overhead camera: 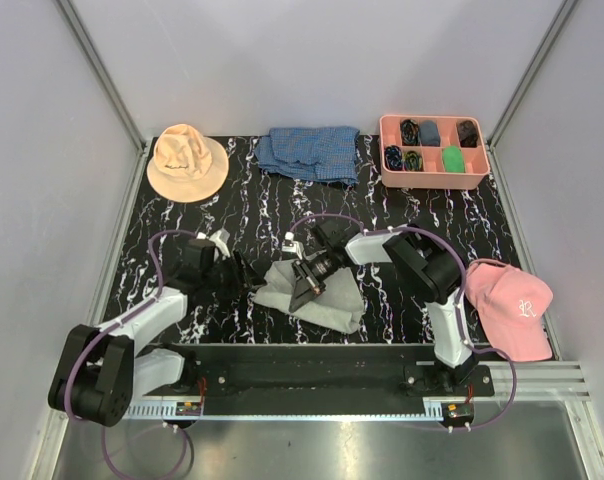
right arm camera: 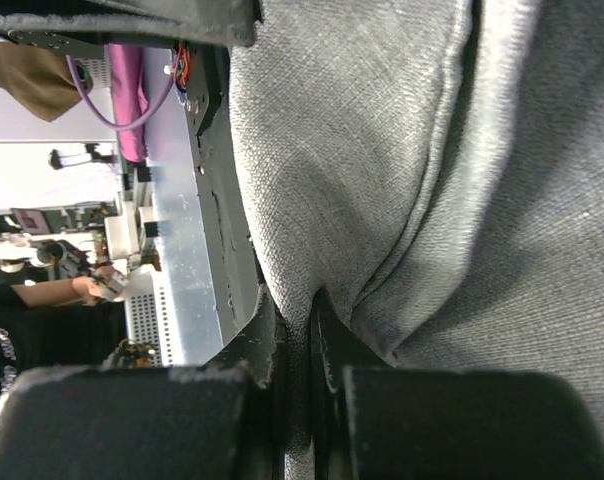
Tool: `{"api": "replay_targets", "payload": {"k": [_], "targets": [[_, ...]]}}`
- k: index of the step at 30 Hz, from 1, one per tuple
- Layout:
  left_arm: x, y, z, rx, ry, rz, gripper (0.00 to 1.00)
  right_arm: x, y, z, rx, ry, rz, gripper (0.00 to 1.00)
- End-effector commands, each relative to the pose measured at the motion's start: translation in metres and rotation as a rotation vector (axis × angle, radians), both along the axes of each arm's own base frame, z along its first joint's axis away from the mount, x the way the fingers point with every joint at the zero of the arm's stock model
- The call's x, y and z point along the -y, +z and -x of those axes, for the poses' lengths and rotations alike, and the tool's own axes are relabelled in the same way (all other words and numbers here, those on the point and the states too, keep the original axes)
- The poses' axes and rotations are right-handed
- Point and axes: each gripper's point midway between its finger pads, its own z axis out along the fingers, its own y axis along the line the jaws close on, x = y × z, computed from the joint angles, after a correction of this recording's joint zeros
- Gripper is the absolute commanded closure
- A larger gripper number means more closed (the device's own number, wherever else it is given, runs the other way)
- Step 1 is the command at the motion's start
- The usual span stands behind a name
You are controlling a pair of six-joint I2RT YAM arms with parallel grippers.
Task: Fold the napkin, place the utensils inside, and roll it up
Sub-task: Roll the napkin with the utensil
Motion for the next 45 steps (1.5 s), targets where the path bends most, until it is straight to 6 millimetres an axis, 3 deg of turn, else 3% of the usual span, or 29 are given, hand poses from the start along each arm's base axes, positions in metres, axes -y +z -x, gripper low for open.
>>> {"api": "replay_targets", "payload": {"k": [1,13,20,21,23,24,26,27,29,30,31,32,33,35,37,38,40,45], "targets": [[0.018,0.018,-0.011,0.085,-0.046,0.07,0.46,0.0,-0.001,-0.004,-0.046,-0.007,-0.03,1.0],[0.023,-0.006,0.0,-0.053,-0.052,0.075,0.55,0.005,-0.009,-0.012,-0.094,-0.04,-0.027,1.0],[0.021,-0.027,-0.003,-0.168,-0.044,0.019,0.83,0.005,-0.009,-0.015,-0.086,-0.053,-0.016,1.0],[0.021,-0.027,-0.004,-0.182,-0.044,0.011,0.91,0.005,-0.009,-0.017,-0.077,-0.063,-0.009,0.98],[0.021,-0.033,-0.003,-0.217,-0.043,0.001,0.96,0.004,-0.007,-0.019,-0.064,-0.077,0.0,0.91],[0.021,-0.034,-0.003,-0.228,-0.044,0.0,1.0,0.003,0.0,-0.022,-0.052,-0.09,0.003,0.82],[0.023,-0.037,-0.003,-0.248,-0.049,0.001,1.0,0.002,0.007,-0.028,-0.023,-0.121,0.018,0.69],[0.023,-0.036,-0.004,-0.25,-0.048,0.002,1.0,0.0,0.022,-0.032,0.014,-0.14,0.007,0.63],[0.023,-0.036,-0.005,-0.253,-0.045,0.002,1.0,0.001,0.03,-0.041,0.081,-0.193,0.035,0.52],[0.023,-0.035,-0.006,-0.257,-0.044,-0.001,1.0,0.003,0.048,-0.044,0.133,-0.215,0.028,0.5],[0.024,-0.033,-0.008,-0.252,-0.044,-0.001,1.0,0.006,0.053,-0.047,0.168,-0.242,0.045,0.41],[0.024,-0.032,-0.009,-0.251,-0.045,-0.003,1.0,0.009,0.055,-0.055,0.227,-0.288,0.078,0.39],[0.023,-0.033,-0.008,-0.256,-0.043,-0.009,1.0,0.012,0.074,-0.056,0.297,-0.315,0.073,0.36],[0.024,-0.033,-0.01,-0.256,-0.047,-0.012,1.0,0.02,0.075,-0.066,0.432,-0.388,0.153,0.29],[0.024,-0.034,-0.009,-0.27,-0.059,-0.011,1.0,0.018,0.08,-0.049,0.56,-0.357,0.205,0.28],[0.025,-0.034,-0.011,-0.27,-0.062,-0.011,1.0,0.023,0.074,-0.053,0.637,-0.379,0.272,0.27],[0.026,-0.033,-0.01,-0.277,-0.071,-0.008,1.0,0.017,0.065,-0.037,0.705,-0.347,0.32,0.27],[0.027,-0.031,-0.012,-0.279,-0.074,-0.007,1.0,0.017,0.046,-0.03,0.84,-0.322,0.416,0.28]]}}
